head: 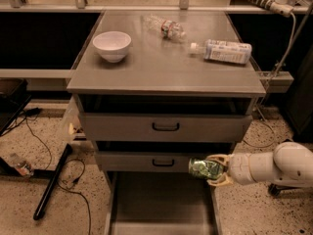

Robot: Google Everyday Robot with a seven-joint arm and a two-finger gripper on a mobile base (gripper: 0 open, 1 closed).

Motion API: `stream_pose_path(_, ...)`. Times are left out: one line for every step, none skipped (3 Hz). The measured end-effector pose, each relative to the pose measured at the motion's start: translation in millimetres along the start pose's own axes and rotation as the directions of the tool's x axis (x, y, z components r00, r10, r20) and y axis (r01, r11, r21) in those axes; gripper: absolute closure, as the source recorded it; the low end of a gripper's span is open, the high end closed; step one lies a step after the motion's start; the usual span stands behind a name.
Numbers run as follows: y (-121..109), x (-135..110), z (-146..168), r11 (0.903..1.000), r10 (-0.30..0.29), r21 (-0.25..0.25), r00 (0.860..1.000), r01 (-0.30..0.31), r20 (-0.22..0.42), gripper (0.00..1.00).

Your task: Pick green can from bottom drawer and place on counter

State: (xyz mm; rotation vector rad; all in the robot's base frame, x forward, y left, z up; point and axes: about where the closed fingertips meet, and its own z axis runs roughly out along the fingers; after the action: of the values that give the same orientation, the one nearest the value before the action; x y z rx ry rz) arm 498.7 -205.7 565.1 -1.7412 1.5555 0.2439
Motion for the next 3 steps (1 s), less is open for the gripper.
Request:
stream_pose_path(3.8, -20.5, -24.6, 0.999, -0.042, 0.016, 0.999, 0.042, -0.004, 1.0)
stream_pose_path(-10.2, -66.3, -72.9, 0.9897, -0.136, 0.044, 0.991, 0.136, -0.009, 1.0)
stream_pose_path(-31.7, -109.9, -107.0, 0.9748, -0.215, 0.05, 0.975, 0.217, -0.048, 1.0)
